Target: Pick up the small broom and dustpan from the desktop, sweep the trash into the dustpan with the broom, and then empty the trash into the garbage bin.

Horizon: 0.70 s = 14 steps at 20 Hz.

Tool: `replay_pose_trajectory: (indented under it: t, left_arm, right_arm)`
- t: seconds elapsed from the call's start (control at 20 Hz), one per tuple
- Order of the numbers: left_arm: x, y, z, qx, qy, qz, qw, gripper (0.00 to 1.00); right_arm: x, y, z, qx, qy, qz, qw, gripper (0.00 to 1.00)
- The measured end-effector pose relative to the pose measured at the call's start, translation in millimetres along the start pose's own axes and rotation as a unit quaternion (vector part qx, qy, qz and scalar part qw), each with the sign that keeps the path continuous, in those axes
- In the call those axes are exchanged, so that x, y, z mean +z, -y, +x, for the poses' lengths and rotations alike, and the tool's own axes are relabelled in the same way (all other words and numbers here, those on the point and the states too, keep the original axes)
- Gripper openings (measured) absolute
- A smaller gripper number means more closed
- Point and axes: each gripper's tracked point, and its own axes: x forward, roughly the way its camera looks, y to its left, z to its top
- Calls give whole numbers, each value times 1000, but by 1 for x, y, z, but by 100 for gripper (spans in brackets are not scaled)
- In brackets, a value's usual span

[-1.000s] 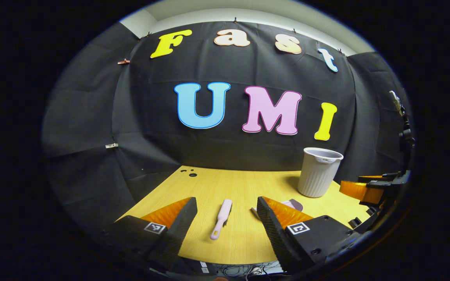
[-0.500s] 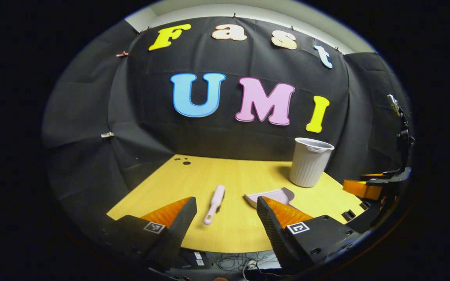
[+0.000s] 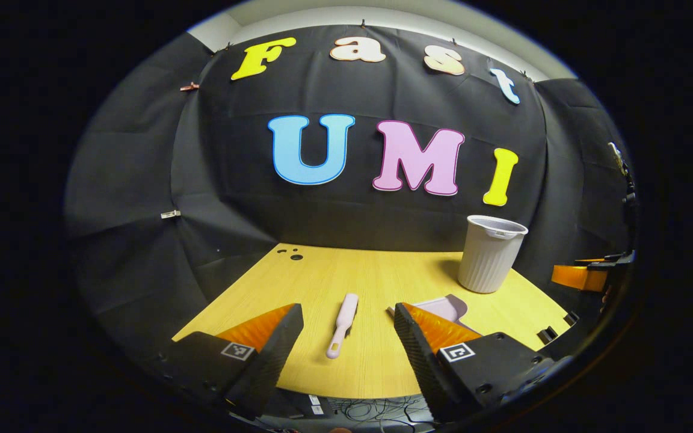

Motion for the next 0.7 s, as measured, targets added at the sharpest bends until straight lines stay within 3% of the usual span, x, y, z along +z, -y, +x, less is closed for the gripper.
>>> replay_pose_trajectory:
  t: [0.3,0.55,0.7]
  left_arm:
    - [5,32,15,43,-10,-22,999,96]
    - [9,75,17,53,-18,-37,998,96]
    - [20,104,13,49,-1,-20,999,96]
  right_arm:
    - [8,35,30,39,-13,-8,999,99]
    - [8,62,41,71,-31,-13,997,99]
    - [23,75,43,97,-5,3,995,99]
